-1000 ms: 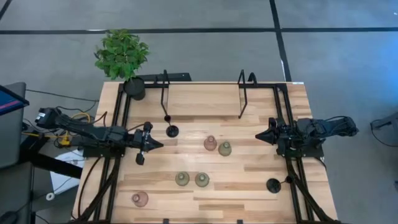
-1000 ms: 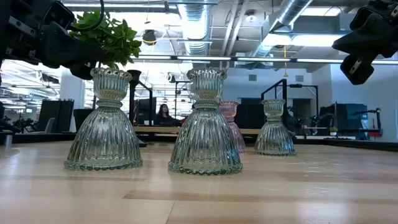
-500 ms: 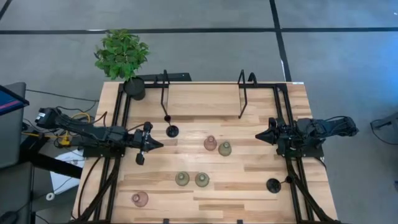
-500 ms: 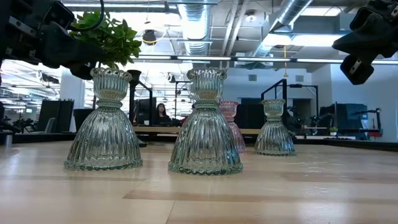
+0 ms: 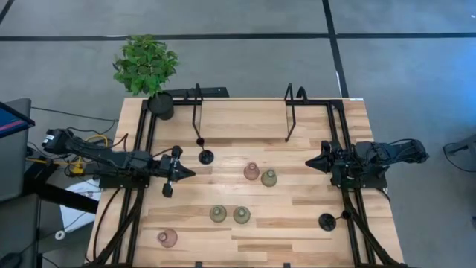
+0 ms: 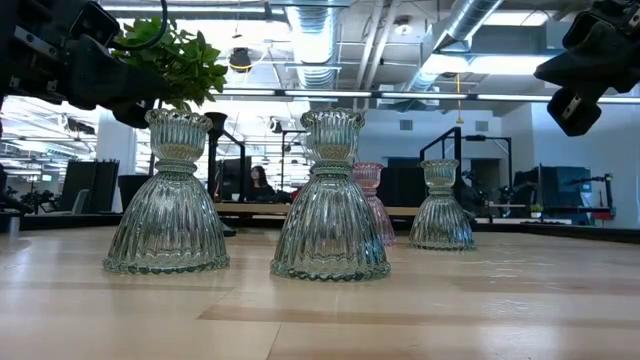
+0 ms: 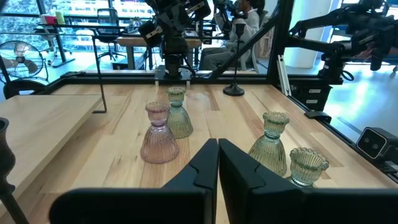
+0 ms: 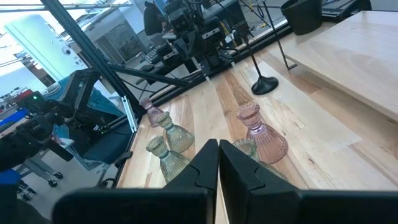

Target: Pick & Place candle stick holders

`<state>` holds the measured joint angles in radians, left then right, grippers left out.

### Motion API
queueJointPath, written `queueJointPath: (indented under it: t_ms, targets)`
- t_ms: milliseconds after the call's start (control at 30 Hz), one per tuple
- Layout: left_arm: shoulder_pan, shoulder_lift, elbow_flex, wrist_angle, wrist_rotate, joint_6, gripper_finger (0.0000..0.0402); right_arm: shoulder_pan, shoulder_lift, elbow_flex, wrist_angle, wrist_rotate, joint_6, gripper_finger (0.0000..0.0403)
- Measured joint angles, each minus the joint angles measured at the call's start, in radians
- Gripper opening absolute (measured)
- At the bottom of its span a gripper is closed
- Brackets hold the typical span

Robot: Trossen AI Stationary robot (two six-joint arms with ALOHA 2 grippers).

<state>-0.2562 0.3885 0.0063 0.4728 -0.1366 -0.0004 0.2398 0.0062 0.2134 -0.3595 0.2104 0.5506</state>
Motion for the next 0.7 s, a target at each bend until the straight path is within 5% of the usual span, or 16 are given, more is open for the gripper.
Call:
queueJointPath:
  t_ms: [700]
  targets:
    - [0.0, 0.0, 0.0, 0.007, 0.006, -0.231, 0.0013, 0.0, 0.0, 0.0, 0.0, 0.0, 0.0, 0.0006]
